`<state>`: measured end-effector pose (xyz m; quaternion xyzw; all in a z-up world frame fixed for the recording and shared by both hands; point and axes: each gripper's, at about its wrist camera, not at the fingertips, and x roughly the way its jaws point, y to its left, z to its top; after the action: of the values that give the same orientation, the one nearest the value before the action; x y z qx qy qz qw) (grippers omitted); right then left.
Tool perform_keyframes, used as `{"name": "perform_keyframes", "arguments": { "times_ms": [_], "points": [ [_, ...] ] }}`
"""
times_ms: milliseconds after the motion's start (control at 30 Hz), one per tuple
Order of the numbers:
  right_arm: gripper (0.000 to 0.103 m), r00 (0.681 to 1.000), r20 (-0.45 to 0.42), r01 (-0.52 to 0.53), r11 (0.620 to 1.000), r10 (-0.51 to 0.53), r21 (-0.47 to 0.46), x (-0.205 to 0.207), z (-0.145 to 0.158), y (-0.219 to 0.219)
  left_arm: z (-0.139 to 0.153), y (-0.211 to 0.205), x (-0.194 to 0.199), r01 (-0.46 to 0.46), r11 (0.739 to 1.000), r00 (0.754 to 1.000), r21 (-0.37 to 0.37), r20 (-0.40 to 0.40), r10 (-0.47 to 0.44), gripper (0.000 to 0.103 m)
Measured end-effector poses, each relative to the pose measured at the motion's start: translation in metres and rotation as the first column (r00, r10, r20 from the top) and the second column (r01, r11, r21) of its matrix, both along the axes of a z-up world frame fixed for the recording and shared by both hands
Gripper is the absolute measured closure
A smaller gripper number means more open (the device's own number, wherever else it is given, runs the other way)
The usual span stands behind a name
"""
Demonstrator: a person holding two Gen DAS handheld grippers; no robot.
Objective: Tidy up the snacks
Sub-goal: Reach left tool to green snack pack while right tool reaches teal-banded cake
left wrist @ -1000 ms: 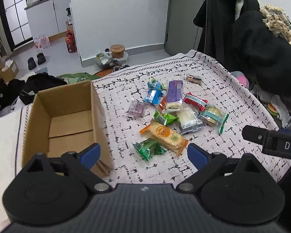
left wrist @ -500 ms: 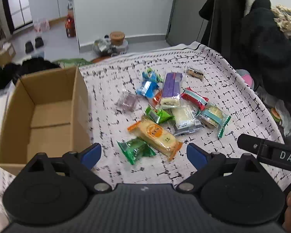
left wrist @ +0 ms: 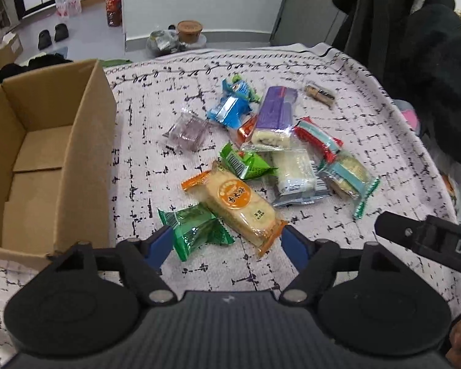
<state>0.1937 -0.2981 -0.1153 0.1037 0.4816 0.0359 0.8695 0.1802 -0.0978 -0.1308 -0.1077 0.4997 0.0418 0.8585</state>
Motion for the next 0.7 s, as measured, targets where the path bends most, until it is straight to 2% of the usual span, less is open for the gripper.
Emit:
{"name": "perform_keyframes", "arguments": {
  "times_ms": [233, 567, 600, 633, 700],
  "points": [
    [0.01, 1.0, -0.027, -0.009, 1.0, 0.01, 0.014, 0.008, -0.009, 0.006, -0.012, 0.008, 0.008, -0.052, 0.999, 0.999, 0.012, -0.009, 0.052, 0.041],
    [0.011, 0.999, -0.032, 0.038, 0.999, -0.038, -0.012, 0.027, -0.019, 0.011, -0.035, 0.022, 0.014, -0.151, 0.988, 0.988, 0.02, -0.022, 0.151, 0.042],
    [0.011, 0.999, -0.028, 0.042, 0.999, -0.043, -0.012, 0.029, -0.019, 0.012, -0.037, 0.024, 0.014, -0.157, 0.988, 0.987, 0.018, -0.024, 0.157, 0.046],
    [0.011, 0.999, -0.025, 0.046, 0.999, -0.047, -0.012, 0.032, -0.019, 0.013, -0.038, 0.025, 0.015, -0.163, 0.986, 0.986, 0.018, -0.025, 0.163, 0.054],
    [0.01, 0.998, -0.019, 0.052, 0.999, -0.052, -0.014, 0.037, -0.019, 0.014, -0.041, 0.028, 0.015, -0.167, 0.986, 0.986, 0.017, -0.025, 0.167, 0.059]
  ]
}}
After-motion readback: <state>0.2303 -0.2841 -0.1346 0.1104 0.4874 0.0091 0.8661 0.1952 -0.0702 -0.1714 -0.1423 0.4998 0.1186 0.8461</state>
